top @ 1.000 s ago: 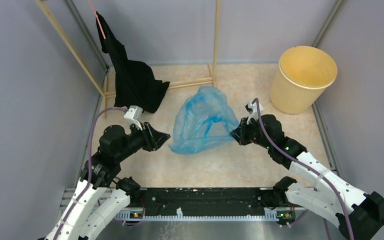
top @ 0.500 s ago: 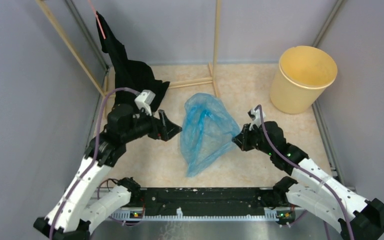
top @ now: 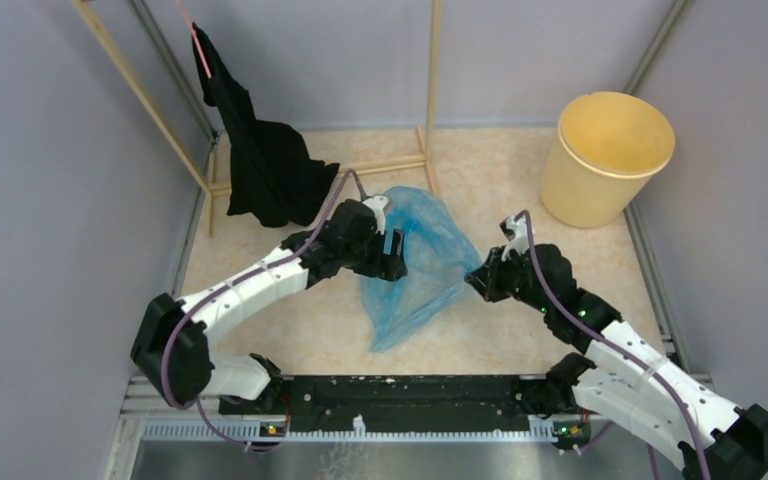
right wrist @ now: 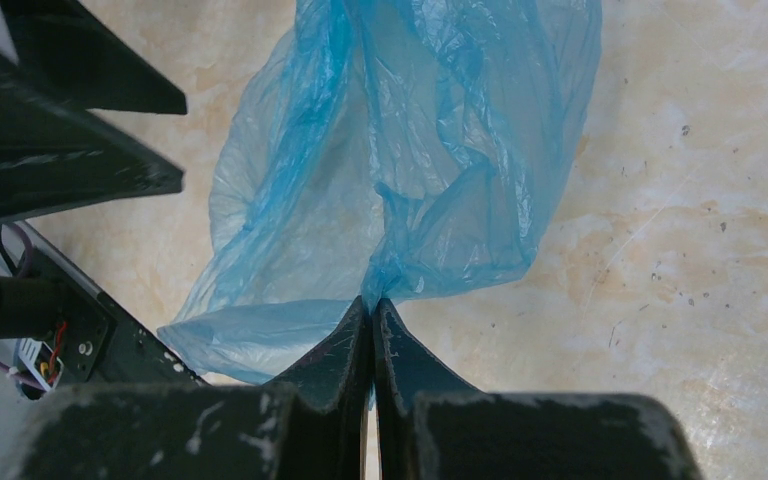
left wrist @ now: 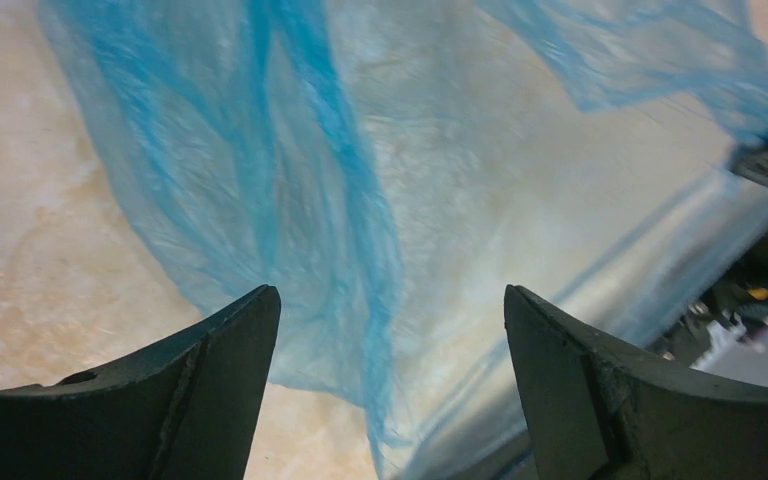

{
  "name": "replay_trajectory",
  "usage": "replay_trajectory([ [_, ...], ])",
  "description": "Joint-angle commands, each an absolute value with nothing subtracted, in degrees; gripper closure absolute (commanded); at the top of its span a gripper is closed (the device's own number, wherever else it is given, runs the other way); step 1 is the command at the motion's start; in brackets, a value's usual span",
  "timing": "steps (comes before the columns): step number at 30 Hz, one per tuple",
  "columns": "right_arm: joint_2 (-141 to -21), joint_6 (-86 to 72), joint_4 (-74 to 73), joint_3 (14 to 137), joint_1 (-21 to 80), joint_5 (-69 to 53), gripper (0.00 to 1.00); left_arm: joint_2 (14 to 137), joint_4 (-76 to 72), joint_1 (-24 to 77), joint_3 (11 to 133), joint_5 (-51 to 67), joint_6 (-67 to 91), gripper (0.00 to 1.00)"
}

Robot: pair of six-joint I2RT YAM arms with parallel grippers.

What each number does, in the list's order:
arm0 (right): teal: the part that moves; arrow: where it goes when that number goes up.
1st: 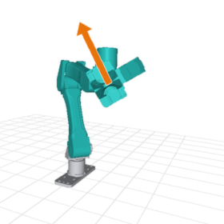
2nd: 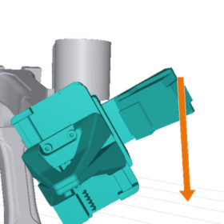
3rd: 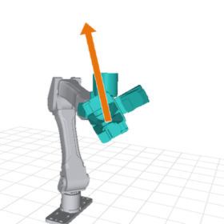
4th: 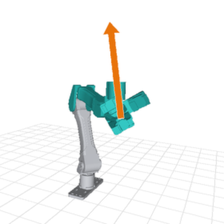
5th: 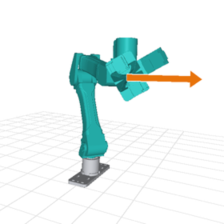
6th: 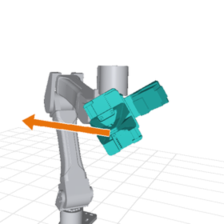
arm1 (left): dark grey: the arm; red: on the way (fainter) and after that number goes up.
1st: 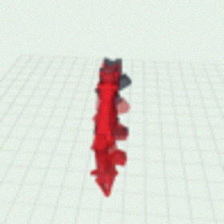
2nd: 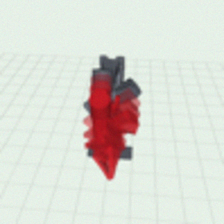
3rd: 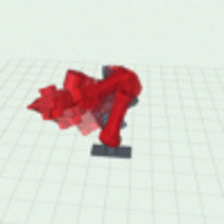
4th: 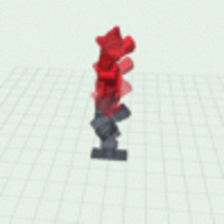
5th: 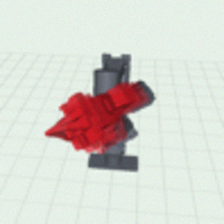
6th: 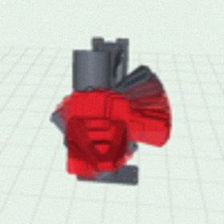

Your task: Put the trash bags into the trash bin

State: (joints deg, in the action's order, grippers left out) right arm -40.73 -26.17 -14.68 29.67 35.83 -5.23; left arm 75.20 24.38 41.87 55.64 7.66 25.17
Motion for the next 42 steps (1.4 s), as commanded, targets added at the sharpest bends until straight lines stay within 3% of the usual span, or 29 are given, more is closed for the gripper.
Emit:
replay_trajectory([
  [1,-39.4,-26.1,-13.5,29.5,35.8,-4.6,0.98,81.2,18.8,41.7,59.6,-1.5,23.5,0.14],
  [8,-39.5,-24.9,-13.2,29.1,35.8,-3.7,0.98,92.1,15.3,41.7,63.2,5.1,24.5,0.28],
  [10,-39.9,-24.4,-12.9,29.2,35.8,-3.4,0.98,93.9,14.9,41.7,63.9,4.6,24.6,0.43],
  [14,-41.1,-23.9,-11.5,29.0,35.7,-1.9,0.96,95.2,15.9,41.6,65.8,1.1,23.1,0.81],
  [17,-43.7,-24.1,-10.1,30.6,35.6,2.1,0.93,95.5,20.1,41.4,70.4,-5.5,21.9,1.00],
  [22,-54.3,-23.0,-9.5,43.1,31.3,4.8,0.96,95.1,27.8,40.0,86.5,-11.3,14.6,1.00],
  [26,-63.3,-15.4,-18.7,66.2,29.1,6.7,1.00,93.3,36.6,39.8,108.7,-9.6,8.8,1.00],
  [28,-64.2,-13.1,-20.3,77.4,29.1,3.2,1.00,89.0,35.0,39.8,113.3,-4.3,7.0,1.00],
  [32,-56.5,-15.6,-9.5,73.8,29.2,-10.0,1.00,72.9,21.1,39.9,100.9,4.1,10.1,1.00],
  [35,-49.8,-19.1,-0.6,59.1,29.2,-11.5,1.00,60.2,12.7,39.8,77.6,-4.4,12.7,1.00],
  [39,-50.6,-24.2,-2.9,42.2,29.2,-8.4,1.00,53.0,18.2,39.7,54.3,-13.1,23.0,1.00],
  [42,-53.2,-24.5,-4.9,34.0,29.2,-9.9,1.00,51.7,18.2,39.6,40.6,-2.1,33.2,1.00],
])
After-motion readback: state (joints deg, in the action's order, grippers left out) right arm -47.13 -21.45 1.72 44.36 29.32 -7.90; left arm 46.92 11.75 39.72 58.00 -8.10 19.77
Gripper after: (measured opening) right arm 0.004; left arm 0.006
